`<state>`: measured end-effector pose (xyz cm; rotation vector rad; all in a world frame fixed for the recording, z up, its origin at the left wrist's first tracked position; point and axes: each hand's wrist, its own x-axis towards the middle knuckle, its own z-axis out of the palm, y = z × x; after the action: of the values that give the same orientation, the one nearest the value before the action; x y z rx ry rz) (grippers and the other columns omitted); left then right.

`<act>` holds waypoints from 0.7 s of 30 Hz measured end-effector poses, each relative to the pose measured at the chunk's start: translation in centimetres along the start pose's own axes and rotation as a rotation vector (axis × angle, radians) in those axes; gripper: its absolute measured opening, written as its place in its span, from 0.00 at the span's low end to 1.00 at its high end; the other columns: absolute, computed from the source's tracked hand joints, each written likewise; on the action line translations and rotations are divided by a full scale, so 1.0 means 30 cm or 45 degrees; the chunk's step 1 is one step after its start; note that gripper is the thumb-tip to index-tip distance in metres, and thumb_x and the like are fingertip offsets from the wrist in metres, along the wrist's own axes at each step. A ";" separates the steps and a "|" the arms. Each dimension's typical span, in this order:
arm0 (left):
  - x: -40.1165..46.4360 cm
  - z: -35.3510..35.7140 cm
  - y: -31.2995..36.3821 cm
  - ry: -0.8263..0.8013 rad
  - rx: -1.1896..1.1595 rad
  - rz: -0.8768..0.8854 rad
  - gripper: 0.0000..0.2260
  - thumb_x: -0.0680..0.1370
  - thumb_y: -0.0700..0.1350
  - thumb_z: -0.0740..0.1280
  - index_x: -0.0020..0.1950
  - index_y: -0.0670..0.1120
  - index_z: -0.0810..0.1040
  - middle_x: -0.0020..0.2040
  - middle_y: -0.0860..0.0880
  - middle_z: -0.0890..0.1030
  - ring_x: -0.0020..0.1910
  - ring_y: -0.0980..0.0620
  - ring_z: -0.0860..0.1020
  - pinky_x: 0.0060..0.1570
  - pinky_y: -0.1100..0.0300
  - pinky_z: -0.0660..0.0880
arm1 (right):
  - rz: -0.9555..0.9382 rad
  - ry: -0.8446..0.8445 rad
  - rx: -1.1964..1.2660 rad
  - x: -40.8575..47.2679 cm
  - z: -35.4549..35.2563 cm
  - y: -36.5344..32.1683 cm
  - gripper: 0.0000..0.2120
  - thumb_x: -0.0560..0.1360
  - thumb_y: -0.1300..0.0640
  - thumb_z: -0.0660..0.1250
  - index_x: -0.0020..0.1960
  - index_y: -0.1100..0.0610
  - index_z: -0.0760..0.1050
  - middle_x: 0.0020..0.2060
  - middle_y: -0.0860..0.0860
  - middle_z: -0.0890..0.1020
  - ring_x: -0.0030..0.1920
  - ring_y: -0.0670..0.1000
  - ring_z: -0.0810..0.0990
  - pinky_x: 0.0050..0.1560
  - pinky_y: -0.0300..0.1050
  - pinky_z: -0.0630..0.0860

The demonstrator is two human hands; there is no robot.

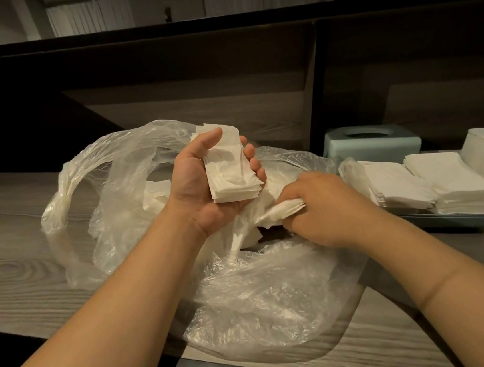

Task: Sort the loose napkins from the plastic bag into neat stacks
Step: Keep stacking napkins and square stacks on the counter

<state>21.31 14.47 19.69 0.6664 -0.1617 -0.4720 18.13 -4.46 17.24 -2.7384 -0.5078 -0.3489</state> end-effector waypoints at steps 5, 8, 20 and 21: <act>0.004 -0.001 0.006 -0.002 -0.006 0.001 0.20 0.73 0.49 0.68 0.61 0.42 0.75 0.45 0.45 0.79 0.40 0.48 0.77 0.46 0.54 0.78 | 0.240 0.232 0.742 -0.008 -0.076 -0.038 0.13 0.66 0.50 0.69 0.29 0.57 0.75 0.27 0.50 0.73 0.31 0.48 0.70 0.34 0.46 0.67; 0.006 0.005 0.008 0.036 -0.053 0.051 0.20 0.72 0.47 0.69 0.61 0.42 0.75 0.45 0.46 0.79 0.41 0.49 0.78 0.57 0.56 0.76 | 0.380 0.207 1.411 -0.024 -0.121 -0.059 0.09 0.64 0.55 0.64 0.26 0.52 0.74 0.28 0.47 0.74 0.35 0.49 0.72 0.33 0.44 0.68; 0.011 -0.008 0.017 -0.001 -0.128 0.122 0.16 0.73 0.51 0.68 0.55 0.41 0.76 0.45 0.45 0.78 0.39 0.48 0.76 0.49 0.54 0.74 | 0.416 0.052 0.372 -0.009 -0.056 -0.025 0.25 0.74 0.50 0.73 0.68 0.42 0.68 0.59 0.42 0.76 0.49 0.43 0.77 0.43 0.37 0.74; 0.012 -0.008 0.017 0.000 -0.126 0.121 0.16 0.73 0.51 0.68 0.55 0.41 0.76 0.45 0.45 0.78 0.39 0.48 0.76 0.49 0.55 0.74 | 0.398 0.066 0.335 -0.007 -0.049 -0.019 0.28 0.73 0.49 0.74 0.70 0.41 0.66 0.63 0.43 0.74 0.52 0.44 0.76 0.48 0.38 0.74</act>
<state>21.88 14.78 19.81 0.5596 -0.1684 -0.3859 17.47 -4.56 18.68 -2.4916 -0.0978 -0.2524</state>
